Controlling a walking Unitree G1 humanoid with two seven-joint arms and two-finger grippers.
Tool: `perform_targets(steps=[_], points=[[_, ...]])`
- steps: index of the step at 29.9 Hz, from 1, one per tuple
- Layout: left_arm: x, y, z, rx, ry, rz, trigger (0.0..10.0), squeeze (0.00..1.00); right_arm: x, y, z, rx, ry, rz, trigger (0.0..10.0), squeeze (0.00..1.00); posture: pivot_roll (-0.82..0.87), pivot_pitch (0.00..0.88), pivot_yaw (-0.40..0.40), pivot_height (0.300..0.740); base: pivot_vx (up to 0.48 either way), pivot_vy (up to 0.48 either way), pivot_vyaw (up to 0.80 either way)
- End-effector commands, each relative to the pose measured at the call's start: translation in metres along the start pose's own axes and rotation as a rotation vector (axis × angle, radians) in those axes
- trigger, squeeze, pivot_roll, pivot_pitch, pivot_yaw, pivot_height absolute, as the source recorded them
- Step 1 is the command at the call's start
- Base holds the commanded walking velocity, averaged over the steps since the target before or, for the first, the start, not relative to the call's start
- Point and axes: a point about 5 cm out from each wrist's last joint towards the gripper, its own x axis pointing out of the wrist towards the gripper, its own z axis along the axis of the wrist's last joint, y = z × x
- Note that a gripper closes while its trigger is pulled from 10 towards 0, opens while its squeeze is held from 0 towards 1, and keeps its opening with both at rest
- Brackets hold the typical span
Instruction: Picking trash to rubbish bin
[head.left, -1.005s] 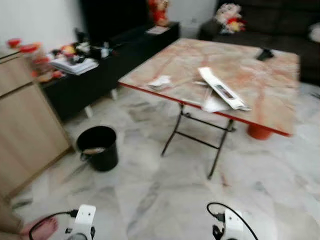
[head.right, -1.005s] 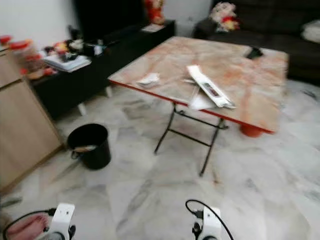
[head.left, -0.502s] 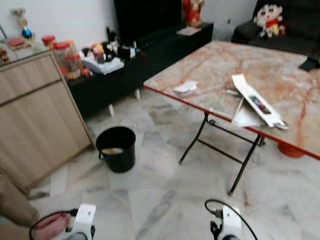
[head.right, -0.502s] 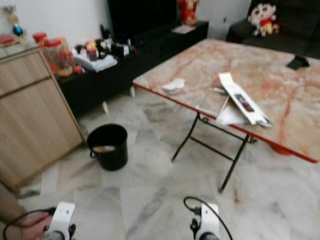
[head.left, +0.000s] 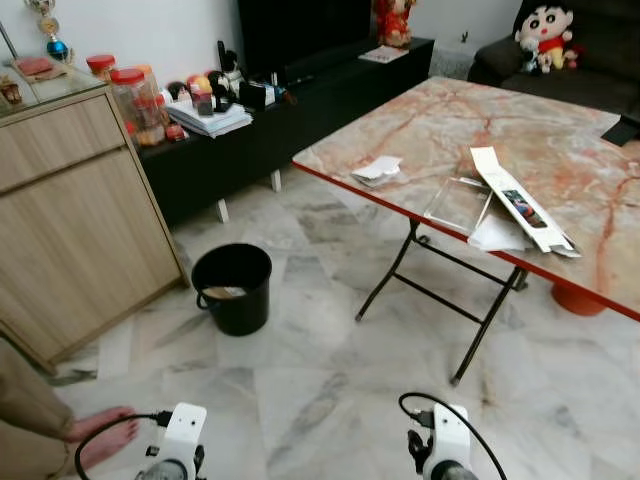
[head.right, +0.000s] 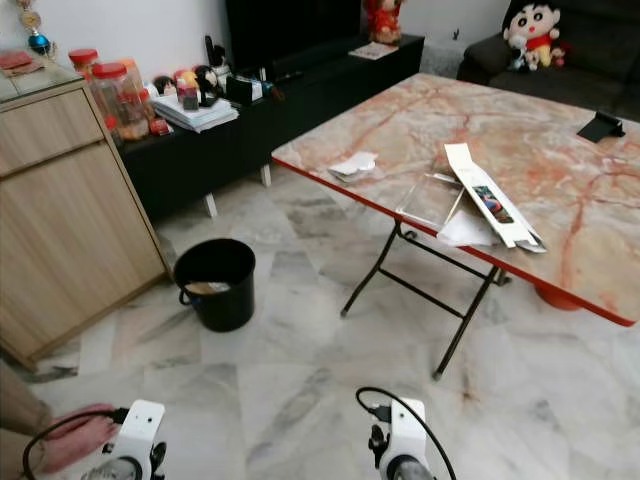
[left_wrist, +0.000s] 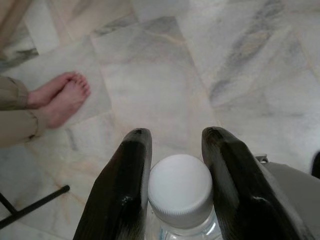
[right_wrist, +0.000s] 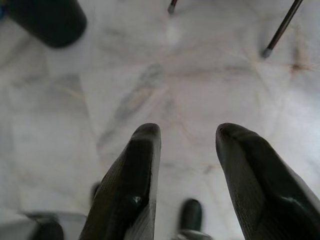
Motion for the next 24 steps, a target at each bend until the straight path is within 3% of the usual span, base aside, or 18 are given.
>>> perform_targets(steps=[1, 2, 3, 5, 12, 13, 16, 24], points=[[0.001, 0.011, 0.006, -0.028, -0.001, 0.035, 10.0, 0.00, 0.002, 0.003, 0.010, 0.068, -0.057, -0.006, 10.0, 0.00, 0.18, 0.000, 0.040, 0.740, 0.000, 0.000, 0.00], [0.001, 0.014, 0.004, -0.072, 0.007, 0.061, 10.0, 0.00, 0.001, -0.001, 0.010, 0.140, -0.074, -0.036, 10.0, 0.00, 0.17, 0.000, 0.060, 0.740, 0.000, 0.000, 0.00], [0.000, 0.013, 0.004, -0.081, -0.005, 0.067, 10.0, 0.00, -0.001, -0.011, 0.005, 0.199, -0.074, -0.069, 10.0, 0.00, 0.17, 0.000, 0.012, 0.740, 0.000, 0.000, 0.00], [0.001, 0.005, 0.007, 0.039, -0.034, 0.010, 10.0, 0.00, -0.003, -0.013, 0.000, 0.032, -0.039, -0.038, 10.0, 0.00, 0.18, 0.000, -0.005, 0.740, 0.000, 0.000, 0.00], [0.001, 0.005, 0.007, 0.039, -0.034, 0.010, 10.0, 0.00, -0.003, -0.013, 0.000, 0.032, -0.039, -0.038, 10.0, 0.00, 0.18, 0.000, -0.005, 0.740, 0.000, 0.000, 0.00], [0.000, 0.004, 0.005, 0.055, -0.032, -0.001, 10.0, 0.00, -0.004, -0.014, -0.001, -0.013, -0.028, -0.022, 10.0, 0.00, 0.18, 0.000, -0.005, 0.740, 0.000, 0.000, 0.00], [0.003, 0.017, 0.018, -0.007, -0.051, 0.049, 10.0, 0.00, 0.000, -0.028, 0.021, -0.003, -0.069, -0.043, 10.0, 0.00, 0.14, 0.000, 0.023, 0.740, 0.000, 0.000, 0.00], [0.003, 0.014, 0.017, -0.001, -0.044, 0.047, 10.0, 0.00, -0.003, -0.033, 0.012, 0.030, -0.050, -0.080, 10.0, 0.00, 0.13, 0.000, 0.023, 0.740, 0.000, 0.000, 0.00]])
